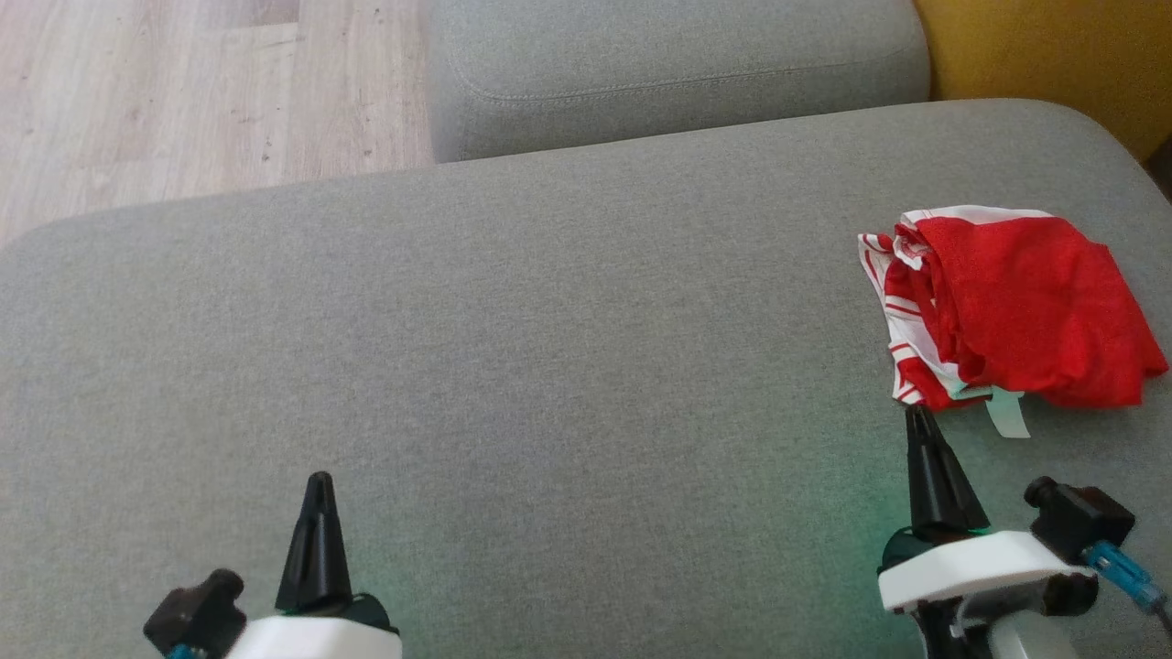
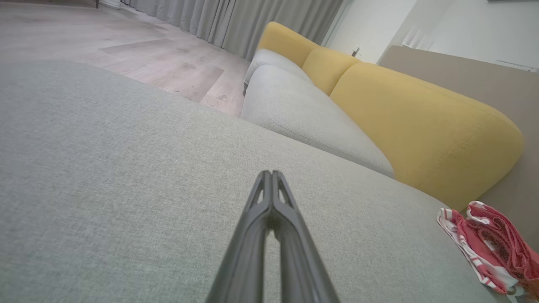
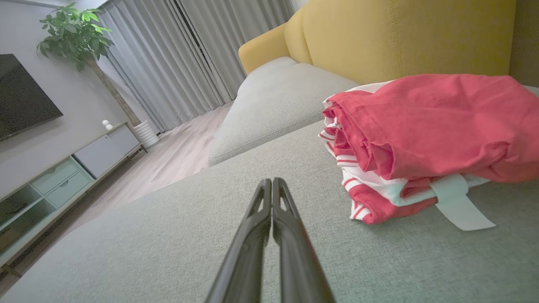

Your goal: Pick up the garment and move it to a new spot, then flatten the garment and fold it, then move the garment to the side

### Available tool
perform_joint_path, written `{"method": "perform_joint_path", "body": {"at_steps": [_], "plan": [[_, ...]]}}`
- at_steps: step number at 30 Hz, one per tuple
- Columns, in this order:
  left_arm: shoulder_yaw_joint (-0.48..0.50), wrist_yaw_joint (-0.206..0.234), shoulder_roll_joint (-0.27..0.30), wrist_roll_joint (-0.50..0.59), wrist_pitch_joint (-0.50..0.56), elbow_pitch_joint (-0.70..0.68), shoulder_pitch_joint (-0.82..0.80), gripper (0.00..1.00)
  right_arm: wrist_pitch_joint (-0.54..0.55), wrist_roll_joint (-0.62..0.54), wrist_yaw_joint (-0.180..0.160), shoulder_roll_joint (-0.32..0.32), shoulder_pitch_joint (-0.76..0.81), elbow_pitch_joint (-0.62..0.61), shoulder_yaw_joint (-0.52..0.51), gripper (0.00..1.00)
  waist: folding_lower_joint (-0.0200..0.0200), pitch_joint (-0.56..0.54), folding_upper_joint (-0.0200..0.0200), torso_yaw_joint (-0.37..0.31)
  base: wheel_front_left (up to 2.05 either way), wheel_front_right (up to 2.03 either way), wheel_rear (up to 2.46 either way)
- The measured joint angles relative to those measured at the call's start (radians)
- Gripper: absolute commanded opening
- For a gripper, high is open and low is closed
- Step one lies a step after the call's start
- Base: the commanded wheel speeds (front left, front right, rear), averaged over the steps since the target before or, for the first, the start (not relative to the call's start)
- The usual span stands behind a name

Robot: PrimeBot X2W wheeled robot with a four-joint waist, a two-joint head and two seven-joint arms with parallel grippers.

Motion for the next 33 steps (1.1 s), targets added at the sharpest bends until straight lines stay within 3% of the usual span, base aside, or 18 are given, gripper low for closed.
{"method": "perform_joint_path", "body": {"at_steps": [33], "plan": [[0.053,-0.019,0.002,-0.344,0.090,0.014,-0.033,0.00,0.082,0.384,0.000,-0.006,-0.016,0.000,-0.048,0.00,0.0000,-0.003,0.0000,0.018,0.00,0.00,0.00]]}}
